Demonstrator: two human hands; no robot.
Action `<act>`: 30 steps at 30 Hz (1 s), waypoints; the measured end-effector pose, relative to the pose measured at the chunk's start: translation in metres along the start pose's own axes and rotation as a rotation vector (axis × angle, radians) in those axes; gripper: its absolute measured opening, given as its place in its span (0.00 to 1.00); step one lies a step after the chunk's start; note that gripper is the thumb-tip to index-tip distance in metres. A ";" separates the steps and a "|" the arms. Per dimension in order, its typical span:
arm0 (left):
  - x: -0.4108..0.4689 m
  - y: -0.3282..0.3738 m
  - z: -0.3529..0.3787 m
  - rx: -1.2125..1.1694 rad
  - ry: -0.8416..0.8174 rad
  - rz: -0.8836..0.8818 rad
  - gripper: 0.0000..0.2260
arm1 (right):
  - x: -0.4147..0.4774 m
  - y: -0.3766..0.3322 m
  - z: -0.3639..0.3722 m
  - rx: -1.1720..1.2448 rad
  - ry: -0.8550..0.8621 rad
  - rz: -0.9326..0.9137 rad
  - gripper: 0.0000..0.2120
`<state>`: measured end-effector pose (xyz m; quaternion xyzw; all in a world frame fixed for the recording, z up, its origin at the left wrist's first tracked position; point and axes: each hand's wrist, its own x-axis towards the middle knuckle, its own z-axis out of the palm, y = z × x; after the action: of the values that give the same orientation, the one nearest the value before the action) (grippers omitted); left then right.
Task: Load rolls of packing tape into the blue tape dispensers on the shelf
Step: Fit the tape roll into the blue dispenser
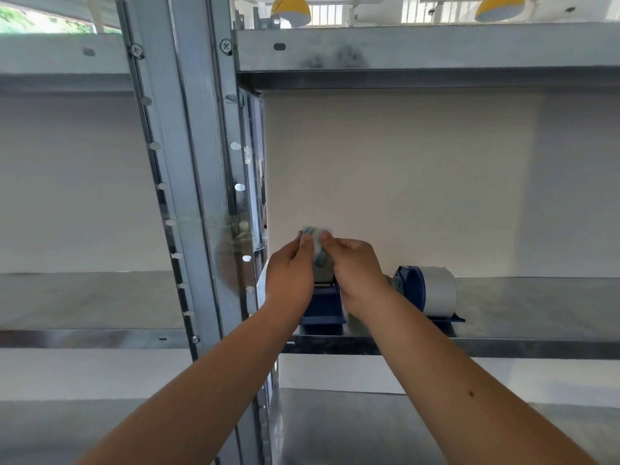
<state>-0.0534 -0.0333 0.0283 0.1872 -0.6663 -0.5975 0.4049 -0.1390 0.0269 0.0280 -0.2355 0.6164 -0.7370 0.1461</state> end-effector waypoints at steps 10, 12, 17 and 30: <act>0.000 0.020 -0.011 -0.014 -0.009 -0.070 0.16 | -0.017 -0.006 -0.014 -0.040 -0.110 -0.049 0.12; 0.003 0.027 -0.013 -0.085 -0.001 -0.132 0.15 | -0.029 -0.006 -0.019 -0.078 -0.113 -0.116 0.11; 0.004 0.042 -0.014 -0.202 -0.003 -0.180 0.20 | -0.056 -0.005 -0.029 -0.172 -0.121 -0.252 0.08; -0.026 0.047 -0.006 -0.260 -0.018 -0.144 0.14 | -0.074 -0.006 -0.049 -0.246 -0.234 -0.343 0.12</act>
<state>-0.0225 -0.0080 0.0645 0.1750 -0.5718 -0.7079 0.3758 -0.1016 0.1063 0.0148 -0.4367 0.6313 -0.6381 0.0595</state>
